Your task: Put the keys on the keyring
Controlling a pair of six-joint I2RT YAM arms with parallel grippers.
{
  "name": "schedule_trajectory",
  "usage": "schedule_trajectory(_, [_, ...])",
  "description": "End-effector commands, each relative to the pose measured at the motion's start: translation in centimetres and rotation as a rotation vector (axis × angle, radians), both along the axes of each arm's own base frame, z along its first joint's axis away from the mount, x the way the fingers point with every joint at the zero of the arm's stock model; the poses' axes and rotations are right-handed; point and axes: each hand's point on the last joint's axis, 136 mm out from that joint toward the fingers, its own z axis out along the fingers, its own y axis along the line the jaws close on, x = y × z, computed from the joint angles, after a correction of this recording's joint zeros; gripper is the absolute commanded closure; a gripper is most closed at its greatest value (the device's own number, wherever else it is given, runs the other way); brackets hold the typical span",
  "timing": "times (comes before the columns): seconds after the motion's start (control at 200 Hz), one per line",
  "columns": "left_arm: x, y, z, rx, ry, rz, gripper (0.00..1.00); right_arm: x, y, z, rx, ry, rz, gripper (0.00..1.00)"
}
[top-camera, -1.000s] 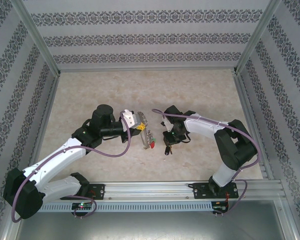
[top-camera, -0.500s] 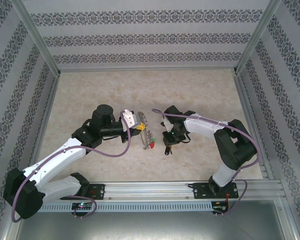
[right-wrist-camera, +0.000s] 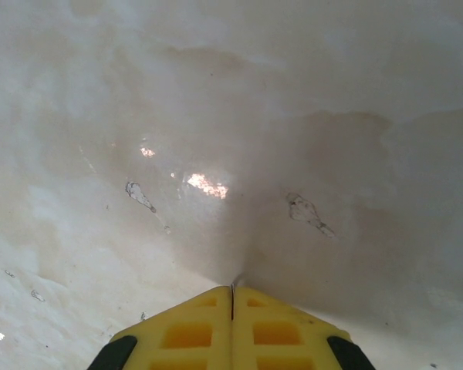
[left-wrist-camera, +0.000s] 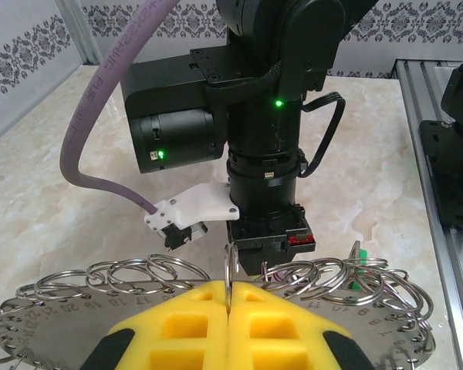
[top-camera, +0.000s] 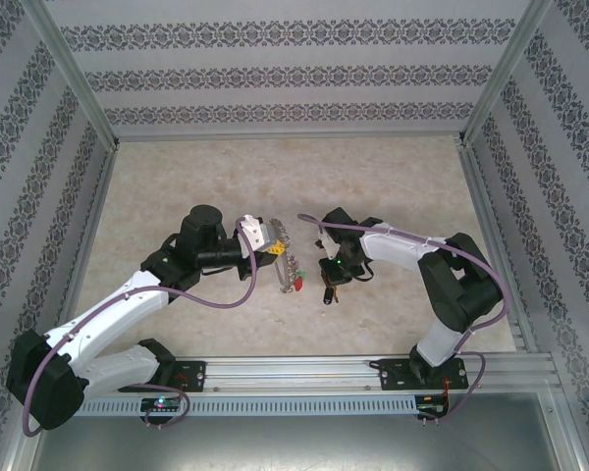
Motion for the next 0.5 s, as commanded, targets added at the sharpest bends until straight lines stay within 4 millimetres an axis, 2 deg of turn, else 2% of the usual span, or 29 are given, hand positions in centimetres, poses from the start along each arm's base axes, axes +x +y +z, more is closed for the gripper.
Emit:
schedule_trajectory(0.0, [0.0, 0.1, 0.6, -0.009, -0.029, -0.007, 1.0, 0.3, 0.2, 1.6, 0.04, -0.036, -0.011, 1.0])
schedule_trajectory(0.085, [-0.1, 0.2, 0.5, -0.009, -0.028, -0.007, 1.0, 0.8, 0.5, 3.3, 0.103, -0.092, -0.03, 1.0])
schedule_trajectory(0.235, [-0.1, 0.1, 0.6, -0.01, -0.027, -0.009, 1.0, 1.4, 1.1, 8.5, 0.275, -0.253, 0.012, 1.0])
schedule_trajectory(0.495, [0.4, -0.4, 0.8, -0.019, -0.025, -0.02, 1.0, 0.5, 1.2, 16.5, 0.498, -0.538, 0.115, 1.0])
